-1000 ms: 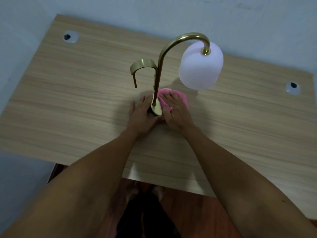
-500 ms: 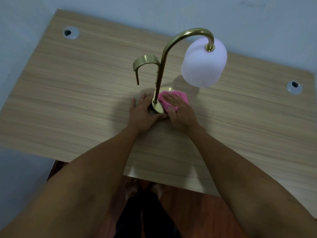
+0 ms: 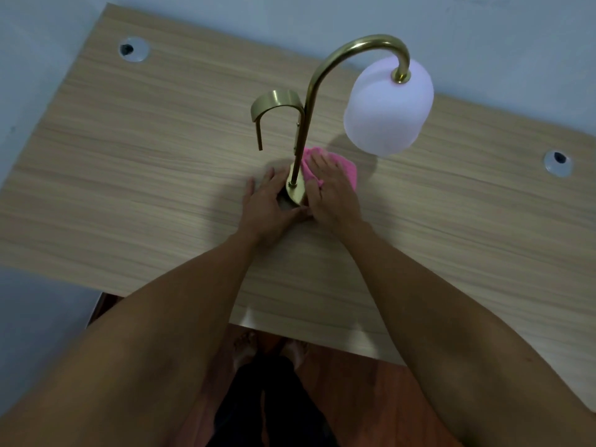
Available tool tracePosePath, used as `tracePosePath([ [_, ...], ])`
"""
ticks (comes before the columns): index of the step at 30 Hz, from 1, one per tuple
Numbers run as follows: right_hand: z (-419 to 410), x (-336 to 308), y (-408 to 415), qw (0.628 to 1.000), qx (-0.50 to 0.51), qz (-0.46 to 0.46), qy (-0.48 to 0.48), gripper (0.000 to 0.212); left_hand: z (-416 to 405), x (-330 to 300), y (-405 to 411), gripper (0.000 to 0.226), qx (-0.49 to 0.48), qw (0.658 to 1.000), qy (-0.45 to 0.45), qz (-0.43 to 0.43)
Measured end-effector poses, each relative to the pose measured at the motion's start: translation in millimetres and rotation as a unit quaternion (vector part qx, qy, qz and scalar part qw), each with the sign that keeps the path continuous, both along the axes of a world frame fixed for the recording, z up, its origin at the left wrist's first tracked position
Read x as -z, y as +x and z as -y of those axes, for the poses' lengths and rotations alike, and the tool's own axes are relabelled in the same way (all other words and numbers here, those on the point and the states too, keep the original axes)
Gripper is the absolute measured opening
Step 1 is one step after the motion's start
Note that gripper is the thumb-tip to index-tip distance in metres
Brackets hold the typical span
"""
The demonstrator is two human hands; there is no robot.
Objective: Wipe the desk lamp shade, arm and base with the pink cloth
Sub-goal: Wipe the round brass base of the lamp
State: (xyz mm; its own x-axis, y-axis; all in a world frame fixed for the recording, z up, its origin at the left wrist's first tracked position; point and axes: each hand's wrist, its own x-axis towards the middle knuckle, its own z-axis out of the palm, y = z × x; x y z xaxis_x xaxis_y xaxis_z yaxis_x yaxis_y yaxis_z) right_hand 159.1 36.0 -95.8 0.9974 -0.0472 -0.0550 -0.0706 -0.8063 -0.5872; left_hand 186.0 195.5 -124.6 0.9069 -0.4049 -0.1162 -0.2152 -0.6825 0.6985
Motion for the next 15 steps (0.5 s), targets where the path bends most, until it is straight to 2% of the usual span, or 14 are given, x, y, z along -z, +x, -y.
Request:
tracePosePath([
  [5,25.5,-0.4,-21.1,0.996,-0.084,0.029,0.017,0.052,1.2,-7.6,-2.0,0.097,-0.01,1.0,-0.006,-0.02],
  [10,21.2,-1.6,1.4,1.0,-0.002,-0.018,0.009,0.058,0.7,-5.8,-1.8,0.097,-0.017,0.999,-0.016,-0.03],
  [15,31.6,-2.1,-31.8,0.991,-0.132,0.011,-0.002,0.055,1.2,-9.9,-2.5,0.097,-0.018,0.999,-0.008,-0.03],
])
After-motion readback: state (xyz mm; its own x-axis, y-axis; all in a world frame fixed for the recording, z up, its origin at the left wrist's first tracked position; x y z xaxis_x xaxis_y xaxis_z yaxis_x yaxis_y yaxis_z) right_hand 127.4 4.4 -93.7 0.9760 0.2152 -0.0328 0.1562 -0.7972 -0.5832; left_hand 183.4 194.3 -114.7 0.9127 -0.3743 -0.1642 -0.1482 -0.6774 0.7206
